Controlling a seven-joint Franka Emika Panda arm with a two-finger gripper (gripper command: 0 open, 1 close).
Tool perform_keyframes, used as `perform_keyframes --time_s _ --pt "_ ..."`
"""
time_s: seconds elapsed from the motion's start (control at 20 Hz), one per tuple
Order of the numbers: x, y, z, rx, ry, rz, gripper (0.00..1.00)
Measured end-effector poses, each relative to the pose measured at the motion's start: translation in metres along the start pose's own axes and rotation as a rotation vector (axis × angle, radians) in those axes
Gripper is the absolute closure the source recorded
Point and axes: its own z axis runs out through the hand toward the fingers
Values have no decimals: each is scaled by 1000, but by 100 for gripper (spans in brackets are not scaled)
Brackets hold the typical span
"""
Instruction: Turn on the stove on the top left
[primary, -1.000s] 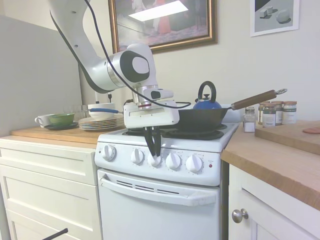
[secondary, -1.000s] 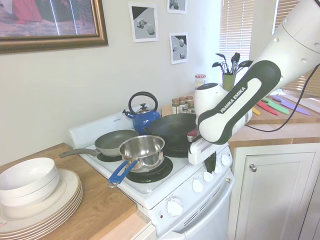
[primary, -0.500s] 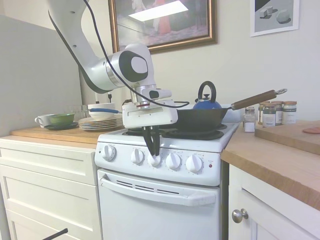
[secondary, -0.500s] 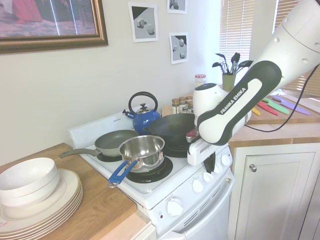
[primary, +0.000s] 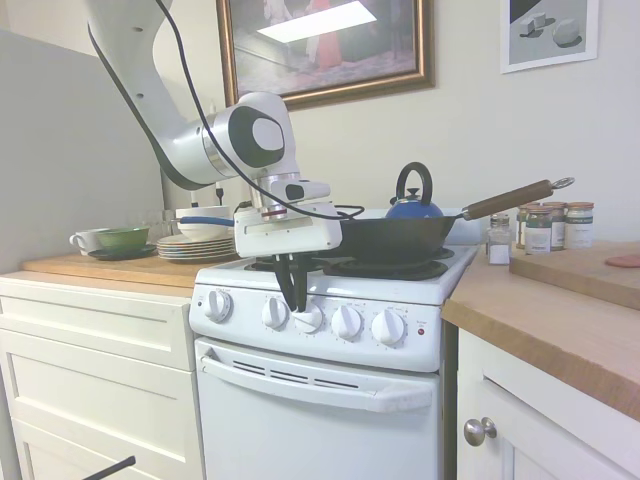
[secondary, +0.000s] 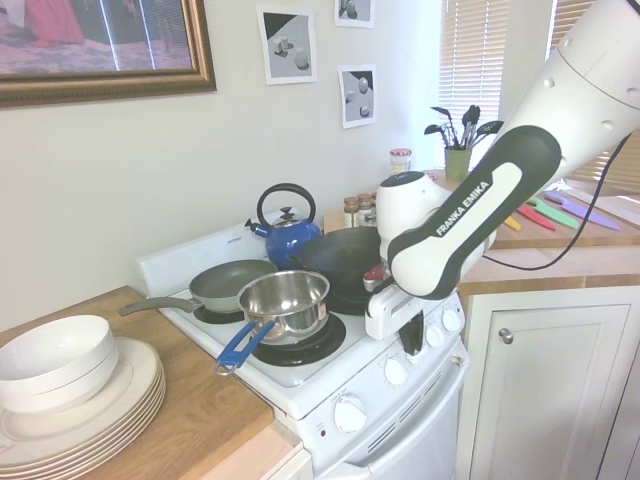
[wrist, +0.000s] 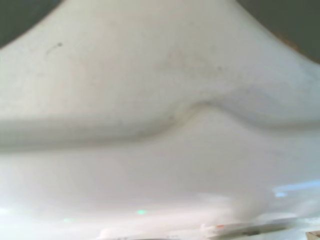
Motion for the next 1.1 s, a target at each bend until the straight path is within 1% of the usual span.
perform_keyframes --time_s 0.25,0.6,0.9,1.1 --pt "1 1 0 11 -11 22 100" --pt "7 9 6 37 -57 61 100" --pt "7 11 16 25 -68 59 100" --pt "7 12 17 -4 -41 50 100"
